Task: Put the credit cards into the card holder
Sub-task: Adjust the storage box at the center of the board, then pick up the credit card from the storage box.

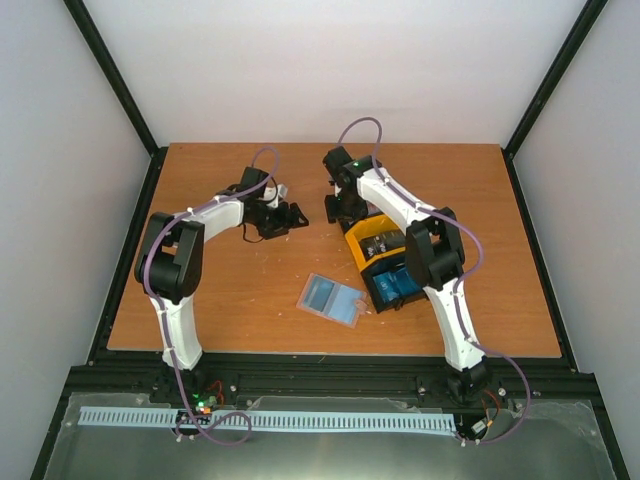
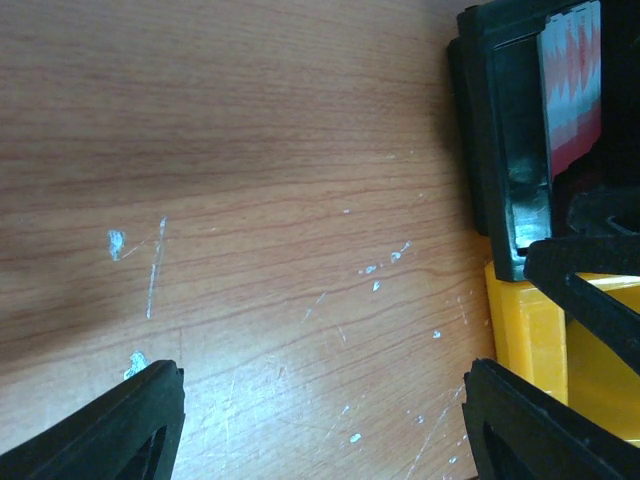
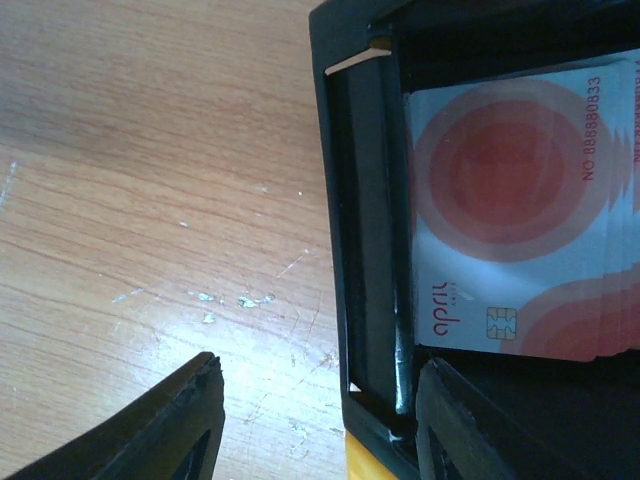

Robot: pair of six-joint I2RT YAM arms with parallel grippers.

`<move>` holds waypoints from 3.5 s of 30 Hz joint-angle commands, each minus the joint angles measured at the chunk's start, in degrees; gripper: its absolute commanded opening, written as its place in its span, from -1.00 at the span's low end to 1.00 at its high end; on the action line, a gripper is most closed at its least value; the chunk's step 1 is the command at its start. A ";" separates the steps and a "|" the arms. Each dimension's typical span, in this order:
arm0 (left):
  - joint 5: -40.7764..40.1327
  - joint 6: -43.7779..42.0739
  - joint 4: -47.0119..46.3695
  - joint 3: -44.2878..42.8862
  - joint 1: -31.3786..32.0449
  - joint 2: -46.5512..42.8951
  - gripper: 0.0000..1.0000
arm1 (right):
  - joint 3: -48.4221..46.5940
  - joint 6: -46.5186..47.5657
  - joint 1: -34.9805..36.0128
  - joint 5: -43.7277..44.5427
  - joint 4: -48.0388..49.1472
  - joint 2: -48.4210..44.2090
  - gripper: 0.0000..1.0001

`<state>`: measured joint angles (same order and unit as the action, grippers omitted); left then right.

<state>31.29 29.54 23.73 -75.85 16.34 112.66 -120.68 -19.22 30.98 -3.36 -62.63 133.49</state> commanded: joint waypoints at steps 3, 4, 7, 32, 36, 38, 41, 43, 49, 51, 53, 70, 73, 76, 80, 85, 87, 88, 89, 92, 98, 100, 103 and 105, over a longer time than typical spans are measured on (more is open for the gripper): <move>0.27 -1.06 -1.14 1.24 -0.36 -1.25 0.56 | 5.41 -2.27 0.99 6.05 -5.26 -1.58 0.05; 0.26 -1.06 -1.22 1.50 -0.37 -1.37 0.56 | 6.42 -2.61 1.01 6.81 -5.31 -2.14 0.04; 0.42 -1.06 -1.63 2.47 -0.36 -1.86 0.56 | 9.83 -3.84 1.01 9.15 -5.31 -4.30 0.04; 8.08 8.16 -16.93 8.53 3.16 -5.51 0.57 | 18.29 16.03 -10.13 -2.64 6.38 -14.51 0.11; 6.55 10.63 -18.36 6.38 6.17 -3.35 0.56 | 18.19 20.41 -10.77 -4.48 4.71 -12.22 0.11; 6.02 11.50 -18.88 5.31 7.55 -2.09 0.55 | 18.39 21.93 -10.77 -4.24 3.52 -10.86 0.09; 5.92 13.79 -20.95 5.25 9.04 -0.75 0.46 | 19.61 23.02 -10.77 -2.81 3.24 -9.90 0.07; 5.16 15.76 -21.55 5.57 9.61 -0.01 0.42 | 20.24 23.32 -10.82 -2.39 3.45 -9.56 0.06; 5.88 21.28 -25.82 7.09 10.65 1.75 0.33 | 20.87 23.27 -10.78 -2.18 3.73 -8.25 0.06; 6.32 22.28 -26.99 6.98 11.26 2.38 0.31 | 21.01 23.22 -10.77 -2.67 3.75 -7.91 0.06; 6.16 22.88 -27.61 6.51 11.96 2.99 0.30 | 21.08 23.09 -10.77 -3.08 3.89 -7.72 0.06; 6.77 24.38 -27.98 1.87 15.63 9.09 -0.01 | 22.07 22.29 -11.44 -9.56 4.33 -9.27 -0.22; 7.45 24.14 -27.82 0.35 16.06 10.35 -0.02 | 22.27 22.13 -11.81 -10.45 4.10 -10.01 -0.25; 7.56 24.06 -27.24 -0.92 16.27 11.34 -0.04 | 22.54 22.17 -12.11 -11.31 4.01 -10.96 -0.26; 7.56 23.86 -26.49 -2.27 16.36 12.28 -0.10 | 23.29 22.24 -12.49 -12.97 4.03 -12.10 -0.29; 6.93 23.36 -25.83 -2.72 16.45 12.20 -0.18 | 23.39 21.18 -13.47 -17.01 3.42 -12.88 -0.32; 7.09 23.29 -25.79 -2.98 16.45 12.23 -0.21 | 23.34 21.33 -13.56 -17.93 3.21 -13.11 -0.32; 7.18 23.28 -25.76 -3.14 16.45 12.42 -0.22 | 23.40 21.33 -13.65 -18.47 3.20 -13.18 -0.32; 7.20 23.22 -25.74 -3.16 16.45 12.42 -0.22 | 23.42 21.33 -13.79 -19.12 3.07 -13.31 -0.32; 7.21 22.77 -25.42 -3.31 16.45 12.41 -0.24 | 23.68 21.54 -13.89 -20.26 2.84 -13.41 -0.32; 7.16 21.89 -24.42 -4.09 16.45 12.64 -0.25 | 23.87 21.64 -13.88 -22.36 1.89 -13.89 -0.31; 7.21 21.60 -24.15 -4.21 16.45 12.62 -0.25 | 24.38 21.69 -13.88 -23.30 1.83 -14.33 -0.30; 7.24 21.27 -23.75 -4.46 16.45 12.68 -0.25 | 24.99 21.53 -13.90 -24.45 1.55 -14.73 -0.27; 7.25 21.03 -23.63 -4.64 16.45 12.78 -0.25 | 25.29 21.43 -13.87 -24.20 1.32 -14.75 -0.27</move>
<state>38.81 52.31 -1.10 -77.87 32.25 124.38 -96.77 2.48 16.64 -24.38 -58.61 120.42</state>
